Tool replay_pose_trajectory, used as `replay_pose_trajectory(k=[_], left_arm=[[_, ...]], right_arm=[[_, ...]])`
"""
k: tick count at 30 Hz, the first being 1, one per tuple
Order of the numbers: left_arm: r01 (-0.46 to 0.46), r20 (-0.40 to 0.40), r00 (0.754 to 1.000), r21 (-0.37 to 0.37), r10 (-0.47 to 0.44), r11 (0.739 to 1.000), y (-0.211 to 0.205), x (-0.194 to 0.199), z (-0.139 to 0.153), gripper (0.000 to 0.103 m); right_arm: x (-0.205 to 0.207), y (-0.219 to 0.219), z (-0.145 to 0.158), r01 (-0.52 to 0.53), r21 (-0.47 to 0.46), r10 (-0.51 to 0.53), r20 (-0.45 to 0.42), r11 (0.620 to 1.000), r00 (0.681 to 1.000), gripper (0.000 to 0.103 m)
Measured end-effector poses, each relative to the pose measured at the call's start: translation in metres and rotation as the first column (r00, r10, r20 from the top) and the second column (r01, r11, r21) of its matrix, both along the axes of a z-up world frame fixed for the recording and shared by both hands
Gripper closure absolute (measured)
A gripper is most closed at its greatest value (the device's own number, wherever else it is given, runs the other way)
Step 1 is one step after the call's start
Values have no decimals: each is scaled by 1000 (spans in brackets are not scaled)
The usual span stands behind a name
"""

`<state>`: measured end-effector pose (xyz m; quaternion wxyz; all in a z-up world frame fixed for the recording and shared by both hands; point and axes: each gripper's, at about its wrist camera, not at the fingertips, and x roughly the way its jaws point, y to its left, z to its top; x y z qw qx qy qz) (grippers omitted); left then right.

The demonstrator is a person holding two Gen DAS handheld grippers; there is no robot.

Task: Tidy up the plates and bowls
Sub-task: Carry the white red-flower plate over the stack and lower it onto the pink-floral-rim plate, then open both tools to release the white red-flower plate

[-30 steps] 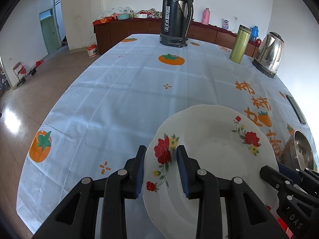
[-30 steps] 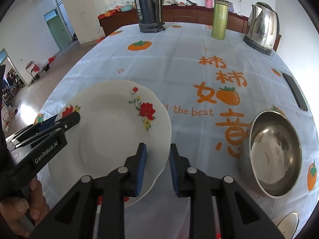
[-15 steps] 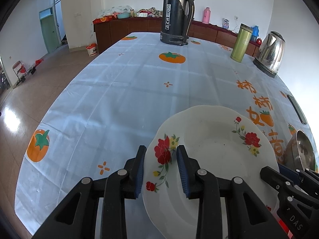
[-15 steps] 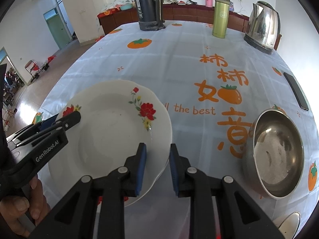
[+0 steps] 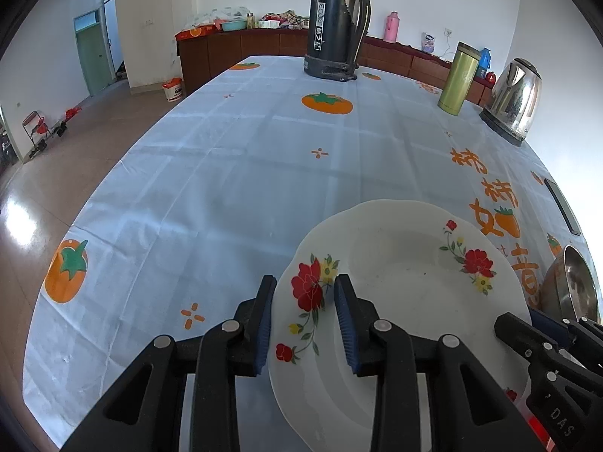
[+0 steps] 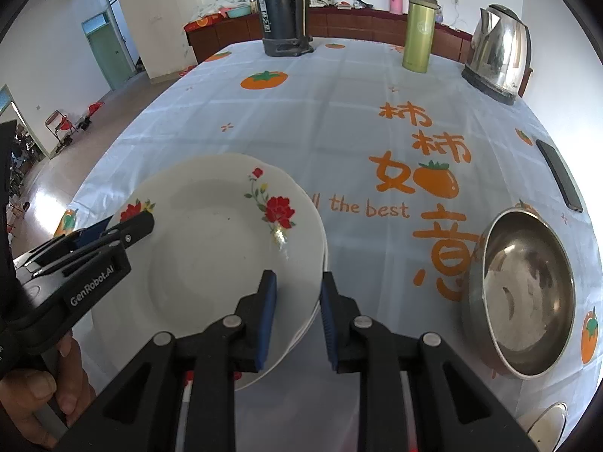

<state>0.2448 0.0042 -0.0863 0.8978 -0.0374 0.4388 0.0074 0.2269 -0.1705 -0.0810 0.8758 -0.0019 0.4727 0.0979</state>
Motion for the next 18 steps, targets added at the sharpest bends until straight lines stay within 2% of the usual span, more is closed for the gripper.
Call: replay_pose_trajectory(k=[18], left_arm=[[-9, 0, 1000, -3, 9, 1000, 7, 4, -6, 68]], right_arm=[[5, 9, -2, -18, -13, 18, 2, 1000, 1000, 80]])
